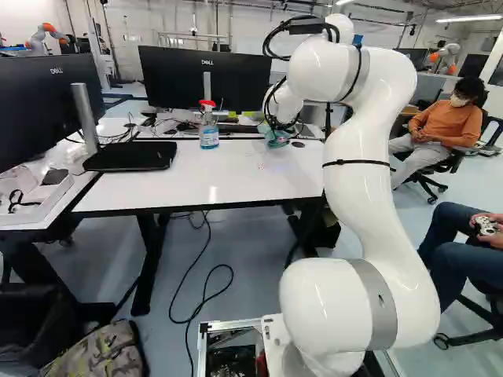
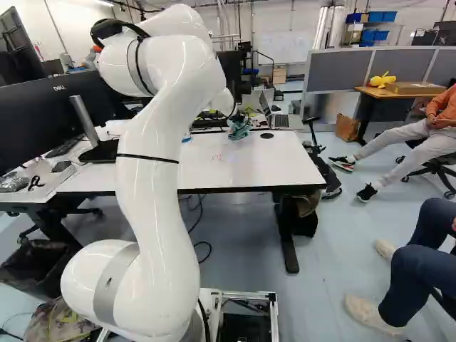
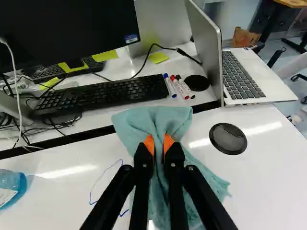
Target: Clean the table with the green towel
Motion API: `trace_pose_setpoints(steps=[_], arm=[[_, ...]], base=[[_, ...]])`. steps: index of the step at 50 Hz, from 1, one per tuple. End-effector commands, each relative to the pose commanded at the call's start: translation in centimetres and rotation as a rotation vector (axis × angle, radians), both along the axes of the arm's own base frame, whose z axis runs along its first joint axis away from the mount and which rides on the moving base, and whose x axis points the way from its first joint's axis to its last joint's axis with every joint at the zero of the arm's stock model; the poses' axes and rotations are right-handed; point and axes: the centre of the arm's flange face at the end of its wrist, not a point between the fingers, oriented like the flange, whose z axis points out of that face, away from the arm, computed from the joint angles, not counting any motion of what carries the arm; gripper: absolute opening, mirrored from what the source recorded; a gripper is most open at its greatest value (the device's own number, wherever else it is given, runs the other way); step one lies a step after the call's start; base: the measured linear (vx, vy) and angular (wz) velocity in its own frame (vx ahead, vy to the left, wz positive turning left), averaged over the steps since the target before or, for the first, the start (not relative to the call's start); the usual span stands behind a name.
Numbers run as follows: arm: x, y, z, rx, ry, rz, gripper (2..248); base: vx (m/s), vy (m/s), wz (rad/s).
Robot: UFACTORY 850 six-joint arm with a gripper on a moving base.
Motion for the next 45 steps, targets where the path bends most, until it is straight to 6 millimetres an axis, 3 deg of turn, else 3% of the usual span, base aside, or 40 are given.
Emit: trace_pose_setpoints(steps=[45], arm=[[-0.6,1.5,-4.8,-0.004,0.015,0.015,41]], base=[[0.0,0.0,0.0]])
